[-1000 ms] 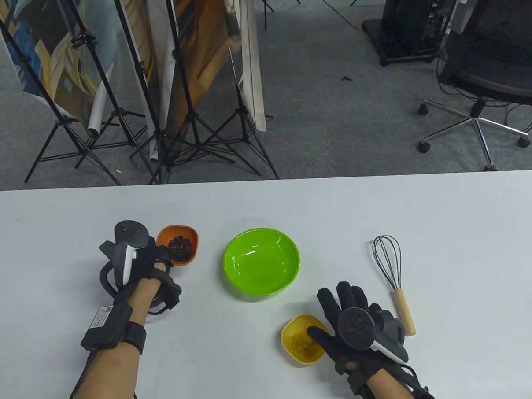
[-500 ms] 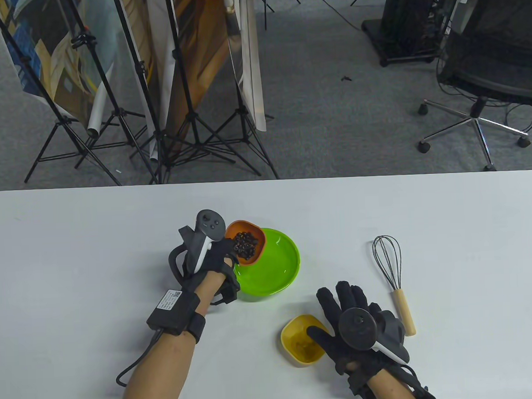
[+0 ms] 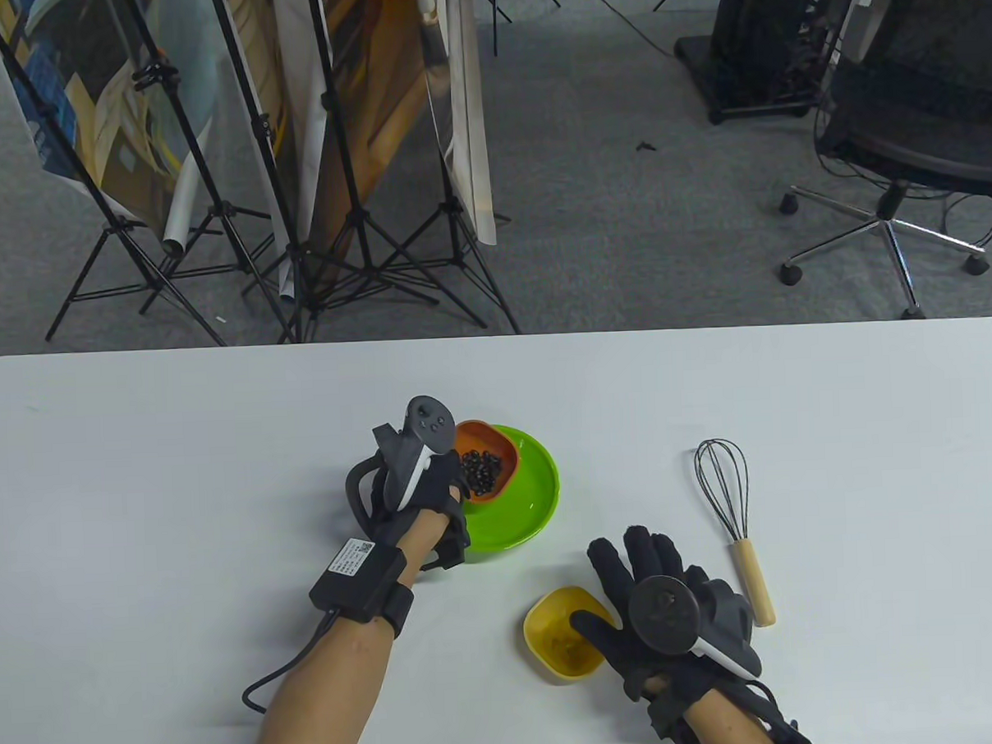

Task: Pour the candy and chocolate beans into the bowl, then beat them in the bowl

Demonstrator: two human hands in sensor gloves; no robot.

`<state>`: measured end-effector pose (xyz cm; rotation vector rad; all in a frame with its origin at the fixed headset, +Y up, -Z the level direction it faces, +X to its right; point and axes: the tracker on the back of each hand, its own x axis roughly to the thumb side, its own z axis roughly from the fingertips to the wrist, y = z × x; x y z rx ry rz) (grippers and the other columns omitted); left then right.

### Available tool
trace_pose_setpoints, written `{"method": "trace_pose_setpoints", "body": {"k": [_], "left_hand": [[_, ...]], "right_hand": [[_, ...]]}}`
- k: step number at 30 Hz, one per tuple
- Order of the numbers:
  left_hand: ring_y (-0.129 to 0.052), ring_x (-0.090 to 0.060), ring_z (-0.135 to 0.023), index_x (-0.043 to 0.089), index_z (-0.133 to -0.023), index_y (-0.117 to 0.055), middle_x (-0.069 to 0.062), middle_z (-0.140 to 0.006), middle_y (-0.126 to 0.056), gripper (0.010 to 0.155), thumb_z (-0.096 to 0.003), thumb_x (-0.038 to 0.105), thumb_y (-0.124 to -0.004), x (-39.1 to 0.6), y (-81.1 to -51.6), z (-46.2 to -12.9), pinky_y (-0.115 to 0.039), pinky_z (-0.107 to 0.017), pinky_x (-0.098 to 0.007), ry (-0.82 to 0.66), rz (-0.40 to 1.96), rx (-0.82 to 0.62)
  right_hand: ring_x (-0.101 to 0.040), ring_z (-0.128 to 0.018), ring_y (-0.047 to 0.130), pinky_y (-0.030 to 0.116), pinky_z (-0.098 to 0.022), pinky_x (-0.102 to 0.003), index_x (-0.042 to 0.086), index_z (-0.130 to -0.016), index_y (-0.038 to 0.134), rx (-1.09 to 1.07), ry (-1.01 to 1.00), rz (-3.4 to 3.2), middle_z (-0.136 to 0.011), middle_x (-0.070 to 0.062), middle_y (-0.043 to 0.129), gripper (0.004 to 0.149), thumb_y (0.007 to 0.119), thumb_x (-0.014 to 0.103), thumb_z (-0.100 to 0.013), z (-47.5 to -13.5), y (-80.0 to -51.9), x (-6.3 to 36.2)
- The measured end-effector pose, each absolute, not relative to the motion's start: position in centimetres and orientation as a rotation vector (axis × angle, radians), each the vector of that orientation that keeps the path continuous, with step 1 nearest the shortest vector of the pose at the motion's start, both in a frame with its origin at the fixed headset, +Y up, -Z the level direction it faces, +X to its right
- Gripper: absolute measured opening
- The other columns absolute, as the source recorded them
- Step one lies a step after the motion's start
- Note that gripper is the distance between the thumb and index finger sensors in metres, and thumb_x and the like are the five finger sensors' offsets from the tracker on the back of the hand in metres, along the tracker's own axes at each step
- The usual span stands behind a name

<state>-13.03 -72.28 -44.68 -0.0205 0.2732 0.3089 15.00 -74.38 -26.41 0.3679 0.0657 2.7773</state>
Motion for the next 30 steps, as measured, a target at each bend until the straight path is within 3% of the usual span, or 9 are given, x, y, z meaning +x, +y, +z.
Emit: {"method": "trace_pose_setpoints", "body": {"k": [30], "left_hand": [[-0.103,-0.021,-0.024,0.023,-0.079,-0.069,-0.001,-0.068,-0.1,0.046,-0.0384,0.034,-0.089,-14.8,-72.3,-44.0,-0.09,-0.007,-0.028,0.248,0.343,0.008]], "right_hand": [[-0.059,-0.102,0.032,0.039,-0.057,-0.085,0.024,-0.113,0.035,0.381,0.099,2.788,-0.113,-0.029,0.027,0.083,0.063,0.066,-0.047,-26.4,-74.5,14.6]]}}
